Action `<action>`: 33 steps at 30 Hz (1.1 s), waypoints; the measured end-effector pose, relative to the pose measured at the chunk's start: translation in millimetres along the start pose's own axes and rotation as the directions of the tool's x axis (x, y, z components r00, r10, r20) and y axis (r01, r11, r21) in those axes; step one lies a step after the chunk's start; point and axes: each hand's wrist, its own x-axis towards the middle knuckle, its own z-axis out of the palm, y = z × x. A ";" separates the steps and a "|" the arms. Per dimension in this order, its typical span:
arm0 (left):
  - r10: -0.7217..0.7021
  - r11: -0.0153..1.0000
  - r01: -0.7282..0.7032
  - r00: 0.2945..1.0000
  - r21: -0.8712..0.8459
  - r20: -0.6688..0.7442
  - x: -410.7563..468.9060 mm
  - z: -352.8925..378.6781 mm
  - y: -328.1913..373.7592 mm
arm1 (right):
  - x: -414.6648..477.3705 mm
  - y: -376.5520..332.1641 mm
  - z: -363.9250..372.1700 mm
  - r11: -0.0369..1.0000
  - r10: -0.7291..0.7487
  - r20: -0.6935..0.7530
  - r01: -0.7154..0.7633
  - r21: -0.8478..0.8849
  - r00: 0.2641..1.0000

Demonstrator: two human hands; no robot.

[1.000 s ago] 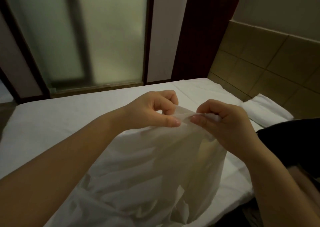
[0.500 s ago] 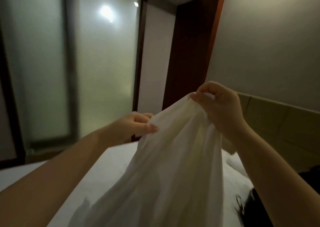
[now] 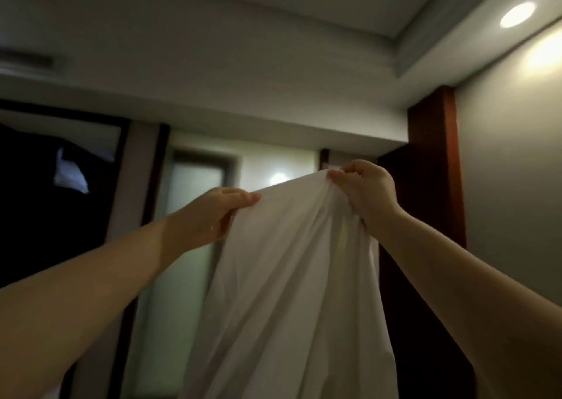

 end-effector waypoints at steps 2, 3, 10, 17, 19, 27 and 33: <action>0.063 0.994 -0.057 0.996 0.089 -0.063 16.4 8.7 34.5 | 31.0 -9.5 0.9 0.997 -0.006 -0.002 0.007 0.076 1.000; 0.078 0.990 -0.068 0.994 0.120 -0.082 21.7 8.9 46.4 | 40.3 -12.2 3.3 0.995 -0.004 0.000 0.004 0.099 1.000; 0.271 0.910 -0.202 0.951 0.362 -0.149 44.7 8.8 119.1 | 82.4 -40.5 5.3 0.974 -0.057 0.033 0.048 0.219 0.998; 0.506 0.767 -0.282 0.818 0.576 -0.274 40.4 -19.6 184.3 | 89.9 -96.1 24.6 0.940 -0.180 -0.064 0.191 0.283 0.982; 0.380 0.864 -0.246 0.891 0.439 -0.249 25.7 -19.0 171.9 | 84.7 -98.9 26.5 0.941 -0.181 -0.100 0.202 0.270 0.978; -0.030 0.988 0.016 0.996 -0.155 -0.089 -34.0 -18.2 64.7 | 35.3 -71.4 28.9 0.989 -0.080 0.031 0.075 0.130 0.996; -0.093 0.980 0.091 0.996 -0.179 -0.005 -63.4 -36.1 16.3 | -2.9 -27.9 22.7 0.969 0.139 0.156 -0.167 0.184 0.978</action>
